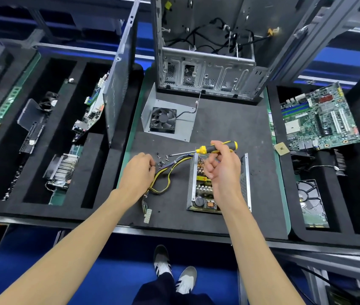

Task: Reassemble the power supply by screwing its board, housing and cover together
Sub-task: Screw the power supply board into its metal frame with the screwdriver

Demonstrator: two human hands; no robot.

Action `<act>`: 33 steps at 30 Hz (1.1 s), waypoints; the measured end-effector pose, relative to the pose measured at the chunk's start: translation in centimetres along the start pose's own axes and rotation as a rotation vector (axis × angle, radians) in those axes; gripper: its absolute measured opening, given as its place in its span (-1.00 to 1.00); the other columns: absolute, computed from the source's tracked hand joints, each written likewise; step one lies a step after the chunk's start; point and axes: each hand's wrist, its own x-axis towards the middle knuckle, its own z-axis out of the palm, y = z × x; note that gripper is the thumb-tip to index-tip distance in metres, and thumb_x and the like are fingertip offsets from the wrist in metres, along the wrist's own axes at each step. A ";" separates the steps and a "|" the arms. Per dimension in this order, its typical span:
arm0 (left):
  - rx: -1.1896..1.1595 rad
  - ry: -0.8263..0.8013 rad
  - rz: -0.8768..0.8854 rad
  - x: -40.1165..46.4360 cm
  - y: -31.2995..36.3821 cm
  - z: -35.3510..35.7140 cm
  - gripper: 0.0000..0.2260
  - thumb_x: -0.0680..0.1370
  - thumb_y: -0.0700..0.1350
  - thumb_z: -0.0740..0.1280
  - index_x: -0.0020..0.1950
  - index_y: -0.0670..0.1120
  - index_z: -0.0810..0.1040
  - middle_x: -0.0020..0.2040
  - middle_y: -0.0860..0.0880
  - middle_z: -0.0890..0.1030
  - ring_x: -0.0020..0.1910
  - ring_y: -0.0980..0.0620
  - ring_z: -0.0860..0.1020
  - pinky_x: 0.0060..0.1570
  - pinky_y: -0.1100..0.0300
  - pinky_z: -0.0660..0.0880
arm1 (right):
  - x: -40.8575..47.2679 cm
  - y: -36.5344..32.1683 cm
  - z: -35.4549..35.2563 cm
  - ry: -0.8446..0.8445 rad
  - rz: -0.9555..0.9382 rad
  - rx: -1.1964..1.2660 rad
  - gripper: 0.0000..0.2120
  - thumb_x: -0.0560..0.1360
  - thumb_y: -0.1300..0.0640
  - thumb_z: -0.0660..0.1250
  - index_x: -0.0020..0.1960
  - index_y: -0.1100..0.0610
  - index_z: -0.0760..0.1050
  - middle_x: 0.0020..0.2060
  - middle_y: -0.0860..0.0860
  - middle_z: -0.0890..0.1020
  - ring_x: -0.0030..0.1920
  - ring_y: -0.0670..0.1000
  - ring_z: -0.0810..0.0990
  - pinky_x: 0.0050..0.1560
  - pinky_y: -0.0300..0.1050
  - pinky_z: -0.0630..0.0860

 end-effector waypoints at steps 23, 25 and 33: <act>-1.356 -0.190 -0.184 -5.5 9.1 -4.9 -0.90 0.54 -0.27 0.43 0.01 -0.28 0.69 -0.17 -0.15 0.68 -0.14 -0.06 0.66 -0.07 0.18 0.62 | -4.5 -2.7 -4.6 0.026 0.028 0.283 -0.88 0.61 0.17 0.30 -0.10 0.14 0.48 -0.45 -0.02 0.37 -0.53 -0.08 0.29 -0.61 -0.25 0.19; -1.357 -0.203 -0.180 -6.1 9.4 -4.8 -0.89 0.54 -0.29 0.43 0.02 -0.30 0.68 -0.16 -0.17 0.69 -0.13 -0.08 0.68 -0.07 0.20 0.62 | -5.0 -2.6 -5.0 0.026 0.031 0.283 -0.88 0.60 0.16 0.31 -0.10 0.14 0.48 -0.44 -0.02 0.37 -0.53 -0.07 0.28 -0.61 -0.25 0.19; -1.360 -0.220 -0.164 -8.0 10.0 -4.8 -0.92 0.53 -0.30 0.44 -0.04 -0.23 0.73 -0.05 -0.28 0.69 -0.06 -0.14 0.70 -0.05 0.20 0.63 | -7.0 -2.4 -6.4 -0.001 -0.016 0.268 -0.86 0.61 0.15 0.31 -0.12 0.12 0.45 -0.42 0.00 0.34 -0.48 -0.05 0.25 -0.54 -0.22 0.12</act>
